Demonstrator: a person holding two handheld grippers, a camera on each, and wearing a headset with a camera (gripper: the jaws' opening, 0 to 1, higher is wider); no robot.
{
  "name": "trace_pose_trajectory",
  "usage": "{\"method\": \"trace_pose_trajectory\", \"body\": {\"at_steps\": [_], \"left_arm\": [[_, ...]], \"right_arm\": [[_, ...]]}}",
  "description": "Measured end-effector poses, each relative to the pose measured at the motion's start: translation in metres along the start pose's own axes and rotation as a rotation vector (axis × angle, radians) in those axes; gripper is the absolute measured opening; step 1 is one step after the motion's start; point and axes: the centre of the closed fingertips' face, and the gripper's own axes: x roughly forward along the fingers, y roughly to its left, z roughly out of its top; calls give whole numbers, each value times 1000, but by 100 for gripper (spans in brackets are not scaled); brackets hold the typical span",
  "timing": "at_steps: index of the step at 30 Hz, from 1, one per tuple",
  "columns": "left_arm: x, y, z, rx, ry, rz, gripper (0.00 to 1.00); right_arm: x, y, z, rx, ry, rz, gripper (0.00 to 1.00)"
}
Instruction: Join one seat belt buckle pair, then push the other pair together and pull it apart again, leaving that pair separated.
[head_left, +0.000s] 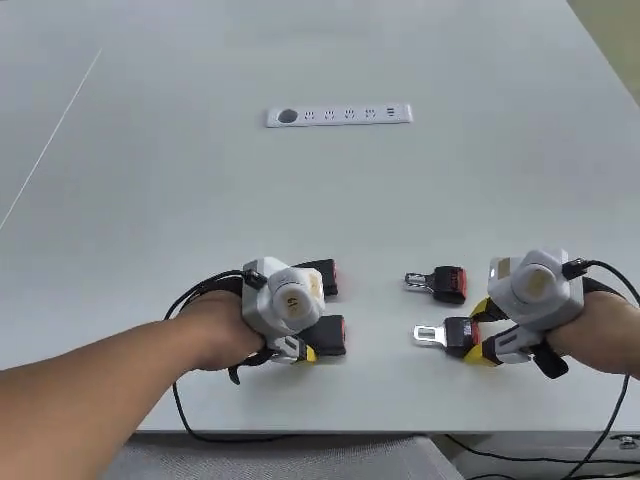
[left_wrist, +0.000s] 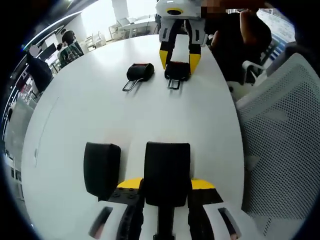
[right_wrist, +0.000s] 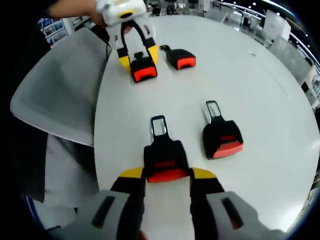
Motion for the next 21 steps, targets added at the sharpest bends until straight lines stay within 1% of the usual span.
{"method": "trace_pose_trajectory", "body": {"at_steps": [1, 4, 5, 9, 14, 16, 20, 21], "left_arm": [[0, -1, 0, 8, 13, -5, 34], [1, -3, -1, 49, 35, -19, 34], [1, -3, -1, 61, 39, -24, 34], [1, -3, -1, 72, 40, -39, 33], [1, -3, -1, 65, 41, -44, 33], [1, -3, -1, 59, 42, -45, 33], [1, -4, -1, 65, 41, -44, 33], [1, -4, -1, 66, 39, -44, 33]], "right_arm": [[0, 0, 0, 2, 4, 1, 34], [1, 2, -1, -51, 35, 1, 34], [1, 2, -1, -55, 39, 2, 34], [0, 1, -1, -72, 46, 9, 34], [0, 2, 0, -63, 53, 1, 34], [2, 6, 3, -67, 50, 4, 34], [8, 13, 16, -73, 35, 7, 34], [10, 13, 21, -77, 29, 5, 34]]}}
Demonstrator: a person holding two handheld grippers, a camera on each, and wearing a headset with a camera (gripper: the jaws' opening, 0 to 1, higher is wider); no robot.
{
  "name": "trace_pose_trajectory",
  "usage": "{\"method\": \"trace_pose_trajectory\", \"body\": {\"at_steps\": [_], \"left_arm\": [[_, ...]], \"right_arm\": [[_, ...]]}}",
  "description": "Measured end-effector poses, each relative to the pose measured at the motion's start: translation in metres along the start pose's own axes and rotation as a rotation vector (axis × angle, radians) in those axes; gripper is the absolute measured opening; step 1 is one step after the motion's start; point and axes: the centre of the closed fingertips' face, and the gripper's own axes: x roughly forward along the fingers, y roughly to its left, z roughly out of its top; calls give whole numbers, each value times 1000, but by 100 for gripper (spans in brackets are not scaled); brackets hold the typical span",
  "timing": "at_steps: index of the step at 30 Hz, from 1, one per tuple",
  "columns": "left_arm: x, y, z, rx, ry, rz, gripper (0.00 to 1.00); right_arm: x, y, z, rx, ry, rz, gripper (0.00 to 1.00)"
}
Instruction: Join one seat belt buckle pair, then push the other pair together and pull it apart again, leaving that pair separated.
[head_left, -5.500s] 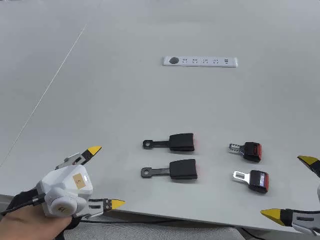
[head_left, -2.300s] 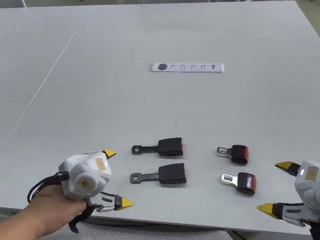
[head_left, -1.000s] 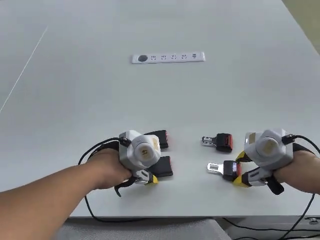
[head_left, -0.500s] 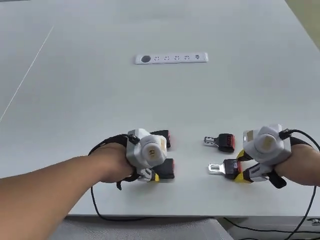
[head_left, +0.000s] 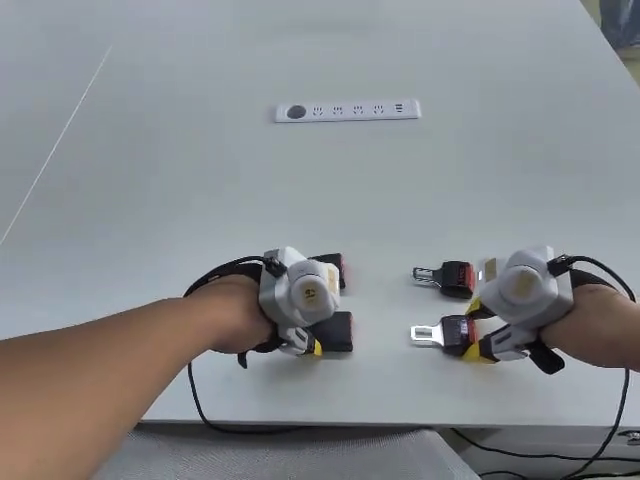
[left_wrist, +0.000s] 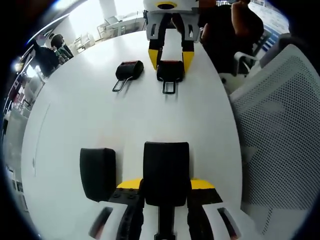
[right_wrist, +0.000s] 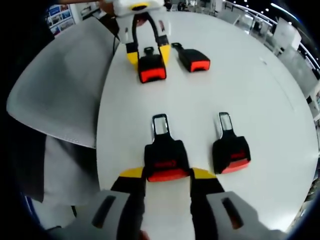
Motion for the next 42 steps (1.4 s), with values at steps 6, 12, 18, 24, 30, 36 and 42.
{"method": "trace_pose_trajectory", "body": {"at_steps": [6, 12, 18, 24, 30, 36, 42], "left_arm": [[0, -1, 0, 8, -10, -9, 33], [-1, -1, 0, -2, -5, -8, 33], [-1, -2, 0, -5, -13, 3, 33], [-1, -2, 0, -12, -11, 5, 33], [0, -2, 0, -12, -1, -1, 33], [0, -2, -1, -10, 4, -6, 33], [0, -3, 0, 13, 3, -14, 33]], "right_arm": [[10, 2, 22, -9, -20, -3, 34], [19, 8, 43, -17, -33, 10, 34], [27, 10, 57, -13, -44, 3, 34], [32, 11, 68, -25, -50, 5, 34], [29, 10, 72, -37, -57, -9, 34], [34, 11, 75, -77, -54, -21, 34], [37, 11, 79, -80, -54, -20, 33]]}}
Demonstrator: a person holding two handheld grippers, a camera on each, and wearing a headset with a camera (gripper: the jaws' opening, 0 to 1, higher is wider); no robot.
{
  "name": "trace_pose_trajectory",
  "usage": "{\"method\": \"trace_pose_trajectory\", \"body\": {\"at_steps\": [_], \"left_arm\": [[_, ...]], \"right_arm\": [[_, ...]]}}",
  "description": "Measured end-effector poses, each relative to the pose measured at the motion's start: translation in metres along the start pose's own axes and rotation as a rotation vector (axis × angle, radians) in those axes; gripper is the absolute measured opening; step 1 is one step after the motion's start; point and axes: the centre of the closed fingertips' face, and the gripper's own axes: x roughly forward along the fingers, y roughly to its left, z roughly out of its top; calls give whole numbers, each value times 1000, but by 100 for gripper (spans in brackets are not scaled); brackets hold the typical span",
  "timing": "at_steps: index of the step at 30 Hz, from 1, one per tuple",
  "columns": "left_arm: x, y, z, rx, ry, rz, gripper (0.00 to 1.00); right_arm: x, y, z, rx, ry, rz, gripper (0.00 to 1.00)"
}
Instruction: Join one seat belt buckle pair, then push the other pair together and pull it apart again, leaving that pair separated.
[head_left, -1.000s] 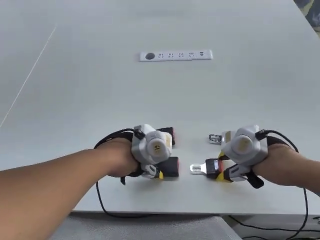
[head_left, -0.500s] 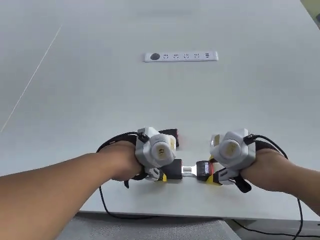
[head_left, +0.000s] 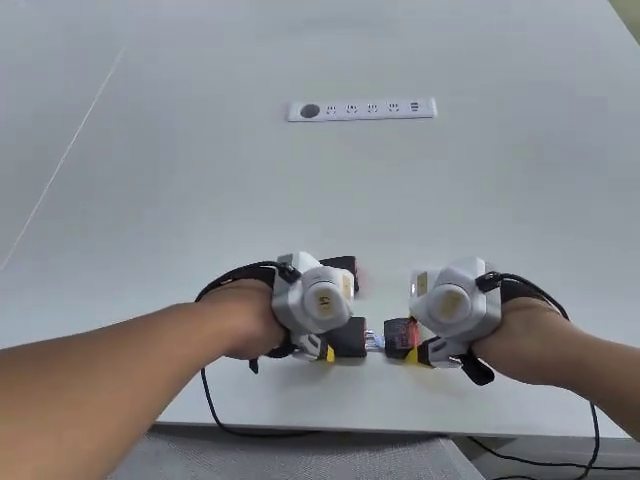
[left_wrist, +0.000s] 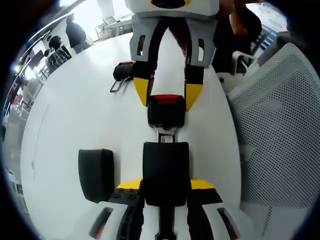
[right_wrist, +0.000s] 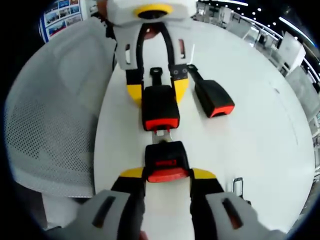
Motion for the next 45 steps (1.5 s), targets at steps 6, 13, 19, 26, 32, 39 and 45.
{"method": "trace_pose_trajectory", "body": {"at_steps": [6, 13, 19, 26, 32, 39, 45], "left_arm": [[0, 1, 0, -5, 4, -3, 33], [1, 1, 0, -12, 20, -1, 32], [1, 1, 0, -10, 20, -2, 32], [0, 0, 2, -1, 19, 1, 32], [-1, 0, 0, -6, 12, 2, 33], [-1, 2, -2, -8, -13, -6, 32], [-1, 3, -2, -35, -23, 2, 32]], "right_arm": [[2, 0, 2, 29, -10, 2, 32], [4, 1, 8, 31, -11, 0, 31], [9, 3, 16, 38, -15, -3, 30], [6, 7, 15, 51, -3, 6, 30], [7, 4, 14, 43, 3, 5, 31], [6, -2, 13, -27, 6, 19, 30], [7, -4, 14, -11, -1, 19, 30]]}}
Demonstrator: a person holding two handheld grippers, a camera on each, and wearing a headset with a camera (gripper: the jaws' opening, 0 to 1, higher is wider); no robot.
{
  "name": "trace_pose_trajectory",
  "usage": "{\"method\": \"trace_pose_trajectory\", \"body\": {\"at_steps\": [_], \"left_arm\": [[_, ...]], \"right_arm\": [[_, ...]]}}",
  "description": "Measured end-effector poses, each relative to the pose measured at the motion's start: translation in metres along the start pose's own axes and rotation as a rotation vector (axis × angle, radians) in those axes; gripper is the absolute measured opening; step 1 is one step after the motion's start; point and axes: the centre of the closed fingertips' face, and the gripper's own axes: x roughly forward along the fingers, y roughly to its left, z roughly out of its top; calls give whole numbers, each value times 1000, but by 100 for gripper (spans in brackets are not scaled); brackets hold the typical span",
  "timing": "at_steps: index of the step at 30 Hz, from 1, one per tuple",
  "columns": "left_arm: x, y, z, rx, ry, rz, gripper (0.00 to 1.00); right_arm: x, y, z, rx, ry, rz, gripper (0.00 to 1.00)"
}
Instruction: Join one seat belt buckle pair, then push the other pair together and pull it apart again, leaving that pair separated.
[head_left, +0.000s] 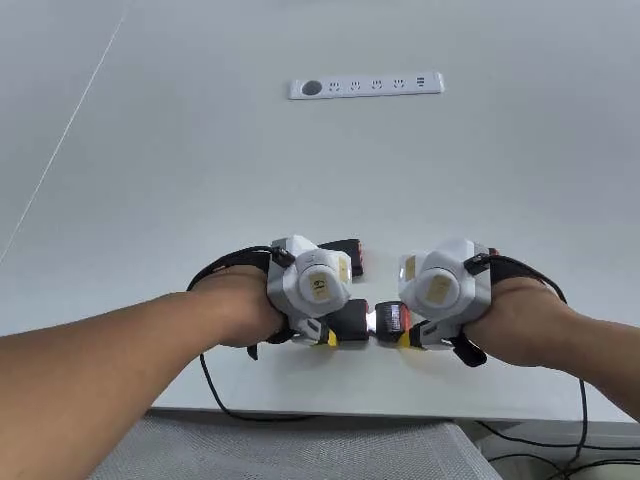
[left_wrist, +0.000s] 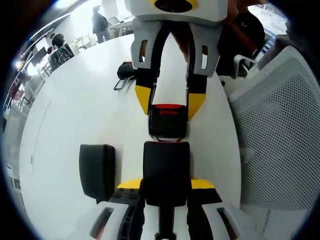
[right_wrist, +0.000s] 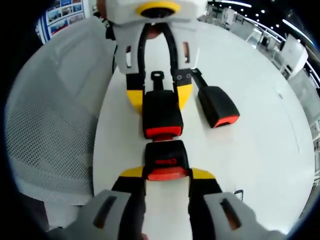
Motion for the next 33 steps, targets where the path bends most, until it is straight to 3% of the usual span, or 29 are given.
{"method": "trace_pose_trajectory", "body": {"at_steps": [17, 20, 23, 26, 30, 33], "left_arm": [[0, 0, -1, -11, -3, -2, 34], [0, 0, -1, -15, -8, -3, 35], [-1, 2, -3, -14, 7, 7, 35], [-10, 3, 0, 21, -6, 23, 35], [-25, 10, 2, -16, -38, 45, 40], [-36, 16, 5, -9, -53, 62, 39]], "right_arm": [[4, 2, 4, 9, -45, -11, 33], [6, 1, 5, 9, -46, 8, 34], [5, 1, 6, -8, -42, 4, 35], [0, 2, 10, -23, -39, 1, 34], [-15, 2, 21, -23, -63, -4, 34], [-22, 0, 25, -31, -76, -7, 34]]}}
